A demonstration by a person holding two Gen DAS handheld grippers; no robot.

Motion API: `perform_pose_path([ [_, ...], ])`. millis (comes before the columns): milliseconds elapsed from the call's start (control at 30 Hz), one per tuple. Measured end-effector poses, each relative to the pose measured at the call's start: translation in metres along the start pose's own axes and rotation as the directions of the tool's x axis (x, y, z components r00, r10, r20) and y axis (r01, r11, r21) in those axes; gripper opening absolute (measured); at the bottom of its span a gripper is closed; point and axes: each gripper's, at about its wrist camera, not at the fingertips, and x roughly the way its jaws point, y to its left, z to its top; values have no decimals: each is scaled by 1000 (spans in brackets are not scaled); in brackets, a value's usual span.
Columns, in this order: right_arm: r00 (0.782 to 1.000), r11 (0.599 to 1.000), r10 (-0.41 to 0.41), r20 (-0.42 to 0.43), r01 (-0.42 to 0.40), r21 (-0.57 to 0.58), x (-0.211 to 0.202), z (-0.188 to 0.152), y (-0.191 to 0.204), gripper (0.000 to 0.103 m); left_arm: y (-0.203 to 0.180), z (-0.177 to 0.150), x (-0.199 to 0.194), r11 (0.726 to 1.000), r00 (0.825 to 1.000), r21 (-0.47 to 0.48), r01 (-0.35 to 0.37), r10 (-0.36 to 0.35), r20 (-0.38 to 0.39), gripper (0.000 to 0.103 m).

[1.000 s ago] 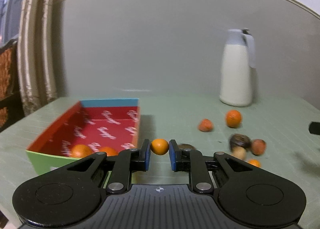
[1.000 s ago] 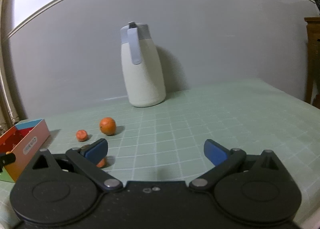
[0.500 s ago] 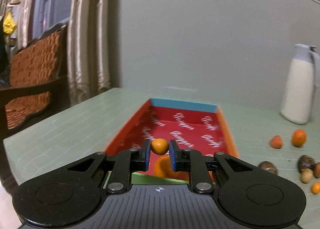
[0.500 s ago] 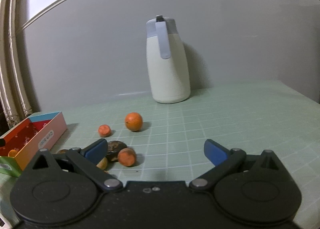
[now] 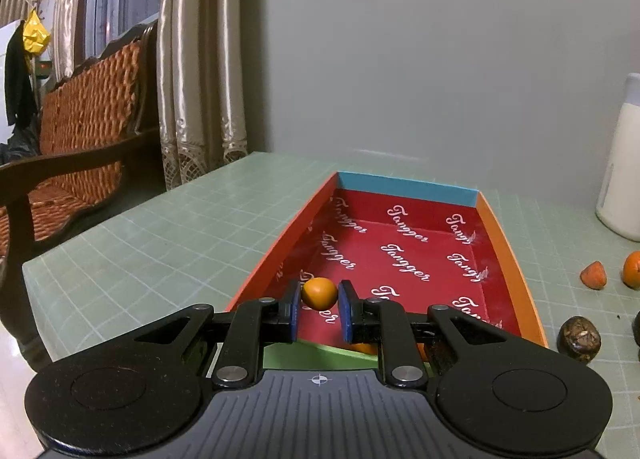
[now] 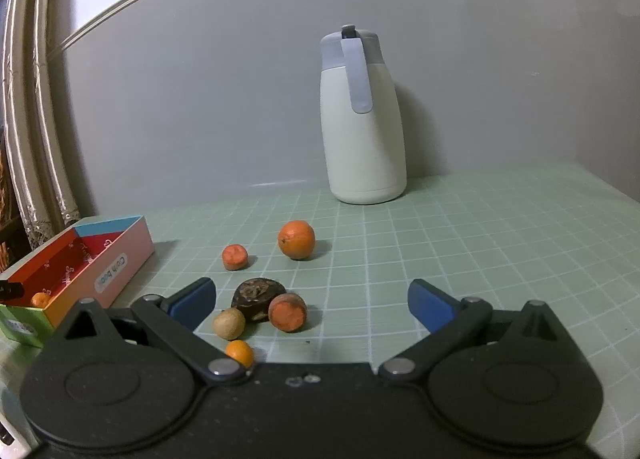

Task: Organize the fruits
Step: 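Carry the small tangerine with the left gripper into the red box and release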

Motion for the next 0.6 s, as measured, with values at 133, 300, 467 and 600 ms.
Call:
perform_pose_path([
  [133, 1000, 1000, -4, 1, 4, 10, -1, 0, -4, 103, 1, 0, 1, 1000, 1000, -16, -5, 4, -5, 20],
  [300, 1000, 1000, -5, 1, 5, 12, -3, 0, -5, 103, 2, -1, 0, 1000, 1000, -23, -11, 11, -5, 20],
  [467, 1000, 1000, 2, 0, -2, 12, -3, 0, -5, 103, 3, -1, -3, 999, 1000, -39, -1, 1, 0, 27],
  [600, 1000, 1000, 11, 2, -11, 4, -3, 0, -4, 103, -2, -1, -11, 1000, 999, -20, 2, -1, 43, 83],
])
